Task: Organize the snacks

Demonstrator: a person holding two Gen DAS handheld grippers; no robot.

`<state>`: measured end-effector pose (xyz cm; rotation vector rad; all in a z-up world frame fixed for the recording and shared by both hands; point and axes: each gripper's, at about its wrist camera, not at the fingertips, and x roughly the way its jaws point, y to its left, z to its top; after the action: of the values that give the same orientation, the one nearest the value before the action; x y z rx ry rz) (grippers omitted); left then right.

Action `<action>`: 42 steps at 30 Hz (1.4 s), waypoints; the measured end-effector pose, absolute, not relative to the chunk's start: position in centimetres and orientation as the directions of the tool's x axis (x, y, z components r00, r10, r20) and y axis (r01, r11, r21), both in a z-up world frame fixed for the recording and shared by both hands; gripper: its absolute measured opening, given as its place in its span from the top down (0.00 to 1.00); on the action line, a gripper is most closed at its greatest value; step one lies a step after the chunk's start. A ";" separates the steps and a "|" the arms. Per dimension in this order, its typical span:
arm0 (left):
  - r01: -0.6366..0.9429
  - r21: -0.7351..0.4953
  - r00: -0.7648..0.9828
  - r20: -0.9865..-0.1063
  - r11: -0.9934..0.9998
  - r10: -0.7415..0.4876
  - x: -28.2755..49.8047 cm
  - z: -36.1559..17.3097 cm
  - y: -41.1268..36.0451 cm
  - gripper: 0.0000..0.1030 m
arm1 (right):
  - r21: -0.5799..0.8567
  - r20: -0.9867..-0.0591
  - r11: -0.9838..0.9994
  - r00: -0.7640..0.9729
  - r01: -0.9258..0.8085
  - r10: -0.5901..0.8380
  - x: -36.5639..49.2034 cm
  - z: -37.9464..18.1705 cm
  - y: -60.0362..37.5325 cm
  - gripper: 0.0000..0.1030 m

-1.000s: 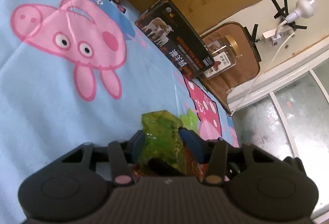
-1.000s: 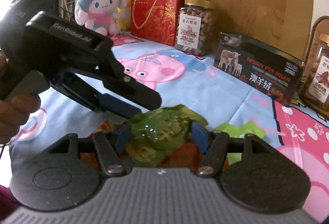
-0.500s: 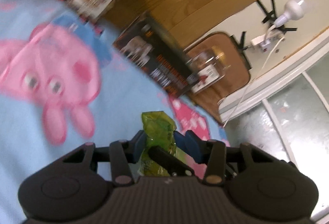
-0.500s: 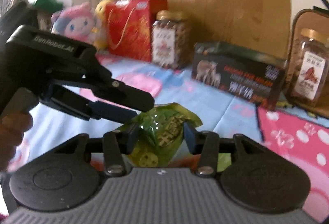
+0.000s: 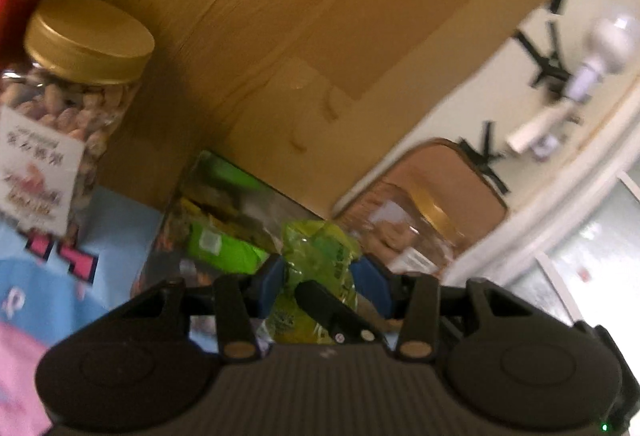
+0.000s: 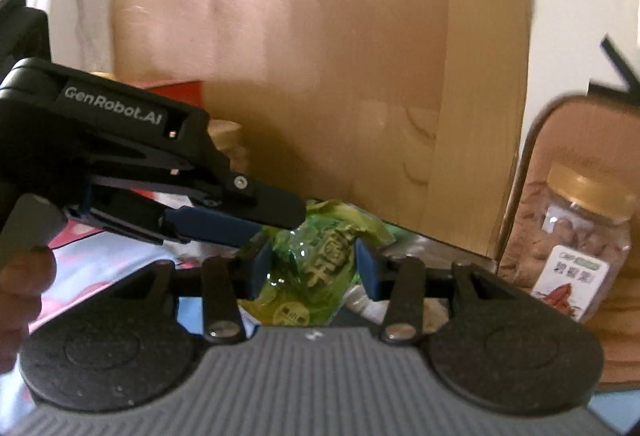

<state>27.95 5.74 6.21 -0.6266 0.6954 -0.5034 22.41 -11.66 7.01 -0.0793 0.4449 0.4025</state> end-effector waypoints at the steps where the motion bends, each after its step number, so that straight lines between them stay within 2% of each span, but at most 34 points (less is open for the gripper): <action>1: 0.203 -0.671 0.672 -0.435 0.713 -0.600 28.6 5.9 5.6 0.59 | 0.013 -0.446 0.920 0.821 -0.392 0.356 23.4 6.5 -11.6 0.51; 5: 0.126 -0.672 0.701 -0.460 0.730 -0.545 30.6 4.4 5.8 0.58 | -0.042 -0.443 0.913 0.827 -0.406 0.347 24.7 4.8 -10.7 0.42; 7: 0.115 -0.679 0.703 -0.460 0.725 -0.542 30.6 4.2 6.2 0.58 | -0.082 -0.423 0.914 0.844 -0.398 0.330 24.0 5.0 -10.4 0.41; 9: 0.141 -0.686 0.700 -0.440 0.713 -0.562 29.5 4.7 6.7 0.58 | -0.060 -0.393 0.914 0.851 -0.401 0.348 22.7 5.8 -11.0 0.41; 13: 0.242 -0.624 0.669 -0.447 0.743 -0.594 24.4 6.3 7.3 0.56 | 0.097 -0.416 0.893 0.797 -0.439 0.437 18.9 6.8 -14.3 0.41; 16: 0.304 -0.572 0.604 -0.503 0.762 -0.619 19.7 5.8 6.6 0.56 | 0.304 -0.501 0.858 0.696 -0.414 0.514 15.4 5.2 -18.1 0.42; 19: 0.346 -0.578 0.524 -0.535 0.739 -0.663 15.2 3.9 5.8 0.57 | 0.436 -0.567 0.843 0.631 -0.315 0.529 11.9 2.8 -21.0 0.50; 23: 0.349 -0.587 0.472 -0.563 0.730 -0.679 12.1 1.4 4.5 0.57 | 0.526 -0.586 0.820 0.602 -0.227 0.543 8.5 0.8 -22.4 0.56; 25: 0.318 -0.602 0.448 -0.585 0.732 -0.676 11.9 0.3 4.0 0.57 | 0.546 -0.563 0.811 0.625 -0.212 0.542 7.5 0.6 -22.2 0.56; 29: 0.289 -0.616 0.451 -0.588 0.733 -0.672 11.3 -0.8 4.4 0.56 | 0.620 -0.536 0.750 0.573 -0.232 0.620 8.9 0.3 -19.9 0.67; 30: 0.279 -0.610 0.467 -0.589 0.742 -0.660 11.2 -0.8 4.6 0.56 | 0.624 -0.531 0.745 0.573 -0.233 0.624 9.5 0.4 -19.4 0.67; 32: 0.237 -0.625 0.490 -0.584 0.744 -0.647 10.9 -0.9 5.7 0.56 | 0.641 -0.527 0.731 0.558 -0.235 0.641 10.7 0.3 -18.1 0.76; 37: 0.150 -0.682 0.525 -0.559 0.716 -0.642 10.4 -1.4 8.8 0.56 | 0.680 -0.514 0.695 0.524 -0.233 0.679 12.6 0.0 -16.0 0.76; 40: 0.132 -0.714 0.522 -0.539 0.688 -0.660 10.2 -1.7 9.6 0.56 | 0.713 -0.470 0.656 0.527 -0.245 0.708 11.9 0.6 -16.9 0.73; 42: 0.128 -0.723 0.523 -0.532 0.678 -0.666 10.0 -1.8 9.8 0.56 | 0.714 -0.473 0.661 0.535 -0.233 0.700 11.0 0.8 -18.0 0.73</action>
<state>10.03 9.82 -1.75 -0.6789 0.9031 -0.5214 11.03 -18.04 0.84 0.6364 0.8298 0.6020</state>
